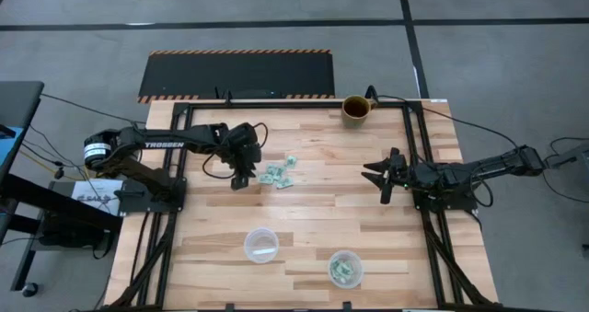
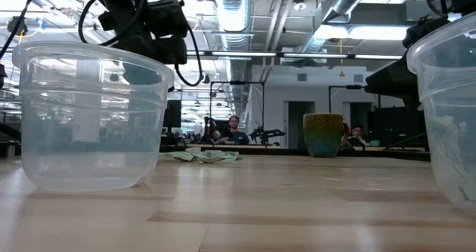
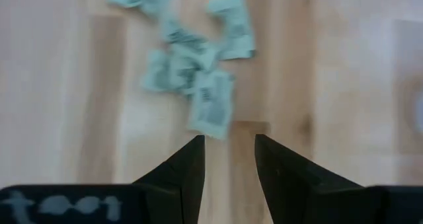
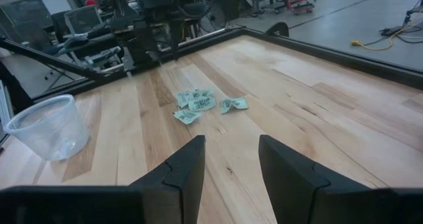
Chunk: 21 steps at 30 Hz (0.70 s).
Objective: Pick and place items into bin
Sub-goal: Put the stevia packet into the left transparent bin
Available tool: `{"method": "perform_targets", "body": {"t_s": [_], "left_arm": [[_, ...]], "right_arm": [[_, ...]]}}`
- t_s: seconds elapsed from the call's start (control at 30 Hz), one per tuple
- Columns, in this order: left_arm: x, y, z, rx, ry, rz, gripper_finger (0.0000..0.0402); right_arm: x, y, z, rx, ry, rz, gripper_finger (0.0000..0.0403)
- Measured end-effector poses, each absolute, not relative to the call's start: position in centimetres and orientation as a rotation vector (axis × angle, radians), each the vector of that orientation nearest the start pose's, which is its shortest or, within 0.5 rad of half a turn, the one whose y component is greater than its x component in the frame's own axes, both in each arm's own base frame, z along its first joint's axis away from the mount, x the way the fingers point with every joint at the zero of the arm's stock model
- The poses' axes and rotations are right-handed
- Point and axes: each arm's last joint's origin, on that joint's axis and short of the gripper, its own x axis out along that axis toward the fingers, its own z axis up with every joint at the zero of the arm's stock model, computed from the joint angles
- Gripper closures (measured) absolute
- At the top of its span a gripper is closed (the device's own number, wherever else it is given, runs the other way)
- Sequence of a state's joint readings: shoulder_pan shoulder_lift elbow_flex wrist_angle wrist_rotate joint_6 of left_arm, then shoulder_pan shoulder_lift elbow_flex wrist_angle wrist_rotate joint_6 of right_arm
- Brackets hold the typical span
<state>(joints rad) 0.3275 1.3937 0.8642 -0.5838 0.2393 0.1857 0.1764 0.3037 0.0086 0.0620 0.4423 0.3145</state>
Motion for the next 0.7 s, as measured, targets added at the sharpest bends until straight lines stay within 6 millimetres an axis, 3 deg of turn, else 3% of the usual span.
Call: {"method": "perform_targets", "body": {"t_s": [0.23, 0.5, 0.7], "left_arm": [[25.0, 7.9, 20.3, -0.172, 1.061, 0.043, 0.0281], [26.3, 6.6, 17.5, -0.141, 1.176, -0.072, 0.0279], [27.3, 6.2, 16.5, -0.113, 1.167, -0.084, 0.0268]], "right_arm": [[11.2, 0.7, 14.7, 0.240, 0.179, -0.297, 0.0266], [11.2, 0.7, 14.7, 0.240, 0.179, -0.297, 0.0268], [11.2, 0.7, 14.7, 0.240, 0.179, -0.297, 0.0266]]}}
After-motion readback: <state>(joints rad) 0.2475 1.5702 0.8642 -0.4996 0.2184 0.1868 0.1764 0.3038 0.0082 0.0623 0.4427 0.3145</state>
